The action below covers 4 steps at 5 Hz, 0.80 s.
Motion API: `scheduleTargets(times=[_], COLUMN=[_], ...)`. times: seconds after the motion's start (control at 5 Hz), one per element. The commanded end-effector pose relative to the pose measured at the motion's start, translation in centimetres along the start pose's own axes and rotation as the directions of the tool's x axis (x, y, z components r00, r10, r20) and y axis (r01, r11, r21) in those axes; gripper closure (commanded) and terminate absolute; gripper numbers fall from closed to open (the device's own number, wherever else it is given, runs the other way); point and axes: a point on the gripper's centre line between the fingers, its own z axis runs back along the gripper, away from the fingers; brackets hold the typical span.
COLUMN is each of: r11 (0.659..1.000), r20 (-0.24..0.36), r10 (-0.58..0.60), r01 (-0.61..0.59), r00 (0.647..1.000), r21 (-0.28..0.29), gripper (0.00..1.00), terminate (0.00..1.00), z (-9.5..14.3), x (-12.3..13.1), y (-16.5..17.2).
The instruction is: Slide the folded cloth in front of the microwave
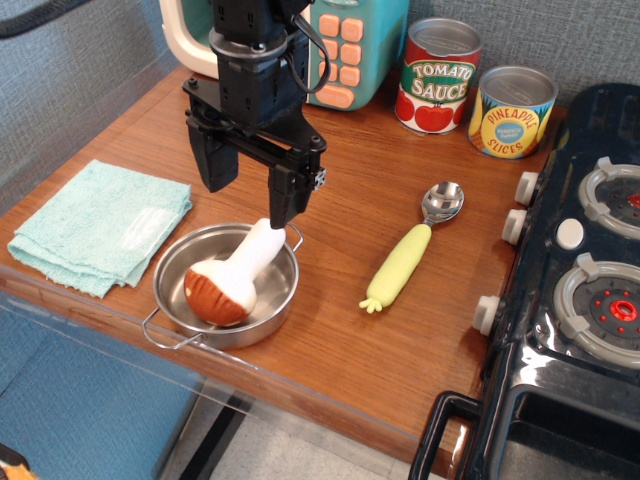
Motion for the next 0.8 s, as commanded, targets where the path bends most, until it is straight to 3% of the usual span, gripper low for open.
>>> scheduleTargets(times=[0.0, 0.2, 0.6], r11=[1.0, 0.999, 0.99], r20=[0.0, 0.027, 0.01], r10=[0.0, 0.049, 0.137], r01=[0.0, -0.049, -0.137], r00=[1.0, 0.998, 0.991], r21=[0.0, -0.005, 0.016], gripper=[0.0, 0.0, 0.0], terminate=[0.0, 0.0, 0.0], z=[0.0, 0.3, -0.6], x=[0.0, -0.7, -3.1], y=[0.0, 2.5, 9.5])
